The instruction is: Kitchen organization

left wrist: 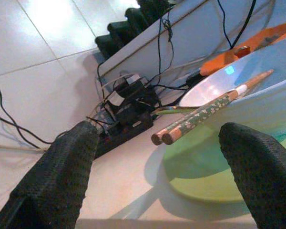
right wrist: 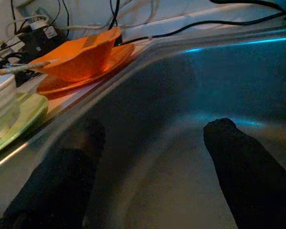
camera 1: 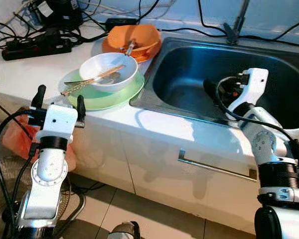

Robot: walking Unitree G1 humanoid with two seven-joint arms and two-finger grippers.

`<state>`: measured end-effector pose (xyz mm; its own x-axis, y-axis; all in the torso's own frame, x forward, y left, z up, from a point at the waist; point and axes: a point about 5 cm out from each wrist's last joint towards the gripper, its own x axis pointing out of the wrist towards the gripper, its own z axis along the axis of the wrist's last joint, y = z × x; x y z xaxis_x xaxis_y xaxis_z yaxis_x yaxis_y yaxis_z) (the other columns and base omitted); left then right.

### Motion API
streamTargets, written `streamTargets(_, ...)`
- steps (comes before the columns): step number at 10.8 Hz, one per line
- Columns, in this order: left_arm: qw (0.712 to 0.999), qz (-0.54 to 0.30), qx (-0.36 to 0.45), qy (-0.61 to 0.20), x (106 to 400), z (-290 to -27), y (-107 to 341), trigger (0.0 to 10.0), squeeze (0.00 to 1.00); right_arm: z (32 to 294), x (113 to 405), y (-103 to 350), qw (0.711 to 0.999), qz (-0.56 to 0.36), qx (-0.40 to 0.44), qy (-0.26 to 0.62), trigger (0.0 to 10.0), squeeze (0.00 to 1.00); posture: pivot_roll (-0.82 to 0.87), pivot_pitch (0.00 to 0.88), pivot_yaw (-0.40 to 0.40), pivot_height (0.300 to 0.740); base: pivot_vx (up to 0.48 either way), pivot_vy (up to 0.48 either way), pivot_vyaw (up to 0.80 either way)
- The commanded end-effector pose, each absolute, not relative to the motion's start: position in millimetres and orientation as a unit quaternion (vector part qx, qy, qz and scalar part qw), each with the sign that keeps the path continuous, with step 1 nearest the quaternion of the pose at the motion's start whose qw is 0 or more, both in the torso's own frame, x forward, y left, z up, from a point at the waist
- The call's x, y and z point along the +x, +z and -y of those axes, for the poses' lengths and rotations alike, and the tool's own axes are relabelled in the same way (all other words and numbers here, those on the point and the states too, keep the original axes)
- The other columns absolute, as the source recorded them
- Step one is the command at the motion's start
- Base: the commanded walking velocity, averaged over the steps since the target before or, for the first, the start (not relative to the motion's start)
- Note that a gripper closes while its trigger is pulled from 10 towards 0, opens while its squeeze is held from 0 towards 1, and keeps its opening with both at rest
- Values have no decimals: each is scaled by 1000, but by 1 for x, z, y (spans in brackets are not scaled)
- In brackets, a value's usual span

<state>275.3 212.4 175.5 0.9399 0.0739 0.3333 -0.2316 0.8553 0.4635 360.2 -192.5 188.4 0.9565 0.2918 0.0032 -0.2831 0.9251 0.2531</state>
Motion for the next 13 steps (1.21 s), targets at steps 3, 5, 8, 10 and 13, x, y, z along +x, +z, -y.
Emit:
streamTargets(3,956,150,242,65,283,-214,175,10000,827,194,357,189,980,-16,133,146,10000,0,96,87,61,740,0,0,0)
streamTargets(5,956,156,246,40,287,-212,175,10000,416,194,356,188,980,-16,134,145,10000,0,95,89,63,740,0,0,0)
streamTargets(8,955,154,251,30,292,-214,173,10000,0,194,355,187,981,-17,134,143,10000,0,90,91,65,740,0,0,0)
streamTargets(10,958,152,244,-11,294,-211,169,6235,0,196,354,185,981,-20,132,140,10000,0,88,90,63,740,0,0,0)
streamTargets(13,957,157,243,-20,295,-211,169,0,0,196,355,185,981,-19,131,138,10000,0,89,88,63,740,0,0,0)
